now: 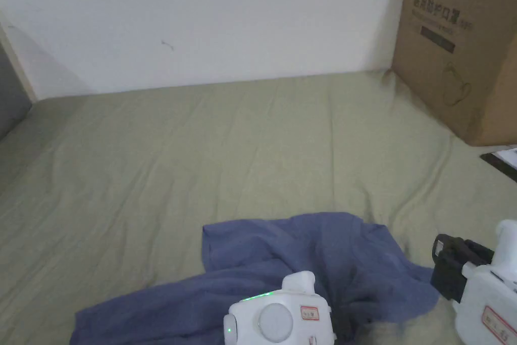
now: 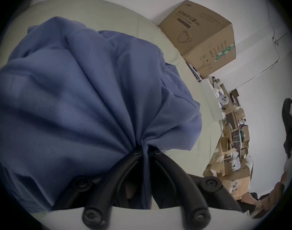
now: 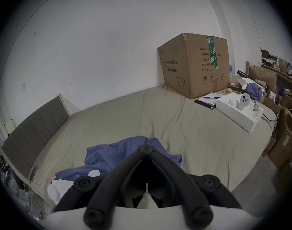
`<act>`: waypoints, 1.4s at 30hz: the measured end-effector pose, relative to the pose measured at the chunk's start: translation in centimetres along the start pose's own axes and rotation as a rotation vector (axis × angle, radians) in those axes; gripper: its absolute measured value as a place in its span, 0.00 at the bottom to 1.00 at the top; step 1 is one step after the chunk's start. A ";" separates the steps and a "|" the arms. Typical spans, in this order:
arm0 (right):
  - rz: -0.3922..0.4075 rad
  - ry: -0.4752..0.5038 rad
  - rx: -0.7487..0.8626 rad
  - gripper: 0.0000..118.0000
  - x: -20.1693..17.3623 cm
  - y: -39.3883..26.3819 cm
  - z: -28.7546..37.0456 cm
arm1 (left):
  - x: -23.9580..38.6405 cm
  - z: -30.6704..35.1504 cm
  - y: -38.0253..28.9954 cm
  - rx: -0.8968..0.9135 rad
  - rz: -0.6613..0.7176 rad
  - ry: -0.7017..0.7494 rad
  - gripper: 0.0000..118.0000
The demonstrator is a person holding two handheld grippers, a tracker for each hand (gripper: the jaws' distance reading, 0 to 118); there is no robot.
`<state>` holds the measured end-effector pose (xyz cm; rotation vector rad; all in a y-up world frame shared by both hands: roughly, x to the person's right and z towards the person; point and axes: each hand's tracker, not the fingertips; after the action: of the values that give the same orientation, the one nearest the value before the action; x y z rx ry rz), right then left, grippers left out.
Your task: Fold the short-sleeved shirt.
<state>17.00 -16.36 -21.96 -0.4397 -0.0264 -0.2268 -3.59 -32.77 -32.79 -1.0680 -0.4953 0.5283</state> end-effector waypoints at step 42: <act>0.172 0.206 -0.273 0.00 -9.0 -6.4 -6.9 | -22.0 20.2 6.1 0.153 0.169 0.569 0.86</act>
<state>6.61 -22.98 -26.20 -0.6853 0.2459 -0.1048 -34.00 -30.37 -33.03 -1.0607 0.1343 0.3791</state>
